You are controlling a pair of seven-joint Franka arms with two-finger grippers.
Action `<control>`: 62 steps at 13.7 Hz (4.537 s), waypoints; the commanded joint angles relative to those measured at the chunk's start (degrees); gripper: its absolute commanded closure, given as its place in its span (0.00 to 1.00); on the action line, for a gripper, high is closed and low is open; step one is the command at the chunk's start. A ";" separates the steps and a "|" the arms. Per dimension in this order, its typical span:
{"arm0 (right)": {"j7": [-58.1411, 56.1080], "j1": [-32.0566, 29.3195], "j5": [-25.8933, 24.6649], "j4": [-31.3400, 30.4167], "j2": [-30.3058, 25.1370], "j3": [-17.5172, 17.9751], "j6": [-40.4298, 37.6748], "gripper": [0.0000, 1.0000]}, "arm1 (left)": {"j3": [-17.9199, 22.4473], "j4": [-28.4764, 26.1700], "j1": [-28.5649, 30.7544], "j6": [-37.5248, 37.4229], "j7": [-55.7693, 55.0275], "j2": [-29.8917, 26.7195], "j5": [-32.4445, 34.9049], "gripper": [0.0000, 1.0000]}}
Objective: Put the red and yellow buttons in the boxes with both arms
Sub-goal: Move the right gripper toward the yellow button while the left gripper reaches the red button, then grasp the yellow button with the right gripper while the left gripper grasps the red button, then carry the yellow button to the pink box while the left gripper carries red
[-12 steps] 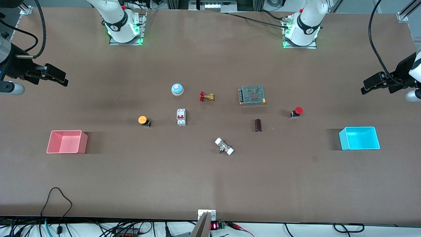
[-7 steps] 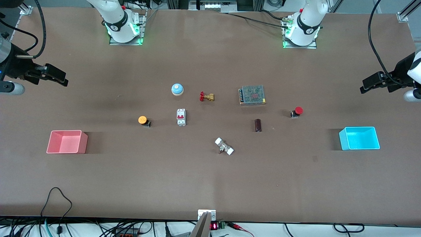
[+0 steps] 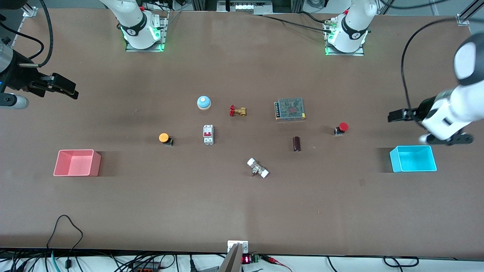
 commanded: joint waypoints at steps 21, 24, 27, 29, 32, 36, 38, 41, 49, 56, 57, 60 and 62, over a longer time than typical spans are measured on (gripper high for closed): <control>15.20 9.15 -3.32 -34.74 8.34 4.81 50.85 0.00 | 0.15 -27.07 -5.80 37.79 0.07 5.47 -9.02 0.00; 16.45 8.89 -5.36 -36.17 9.83 5.26 55.52 0.00 | 0.15 -30.04 -5.98 40.41 0.16 5.38 -9.03 0.00; 16.36 8.80 -5.45 -36.17 12.20 5.26 58.25 0.00 | -0.02 -34.27 -6.77 44.38 -2.46 4.86 -9.03 0.00; 16.27 8.80 -5.80 -36.17 13.70 5.26 59.22 0.00 | -0.38 -34.89 -7.65 44.38 -3.89 4.50 -9.03 0.00; 16.36 8.80 -5.71 -36.17 15.80 5.26 61.06 0.00 | -0.38 -34.90 -7.91 44.64 -3.89 4.68 -9.03 0.00; 16.19 8.62 -5.27 -35.64 16.86 5.26 60.89 0.00 | -0.38 -34.90 -9.05 44.82 -3.01 5.91 -8.41 0.00; 16.53 8.53 -5.18 -35.64 17.65 5.26 60.63 0.00 | -0.38 -34.81 -9.40 44.82 -2.83 6.43 -7.89 0.11; 16.63 8.53 -5.27 -35.55 18.10 5.26 60.19 0.00 | -0.38 -34.55 -9.49 44.91 -2.83 6.87 -5.69 0.32; 16.54 8.80 -5.27 -35.46 18.80 5.87 60.19 0.13 | 0.06 -32.26 -8.62 45.61 -2.92 6.70 -6.04 0.63; 16.10 8.71 -5.36 -35.37 19.42 6.14 60.19 0.60 | 1.56 -23.22 4.12 36.65 2.51 0.64 -3.93 0.65; 16.10 8.62 -5.36 -35.29 19.33 6.14 60.19 0.71 | 1.47 -21.99 5.70 36.65 4.36 0.81 -3.67 0.65; 15.57 8.53 -5.36 -34.50 19.07 6.23 60.19 0.87 | 1.47 -15.85 8.69 36.73 7.01 5.09 0.98 0.65; 14.87 8.01 -5.36 -33.97 17.76 6.14 58.88 0.88 | 1.47 -11.54 11.59 36.82 8.93 8.97 3.27 0.65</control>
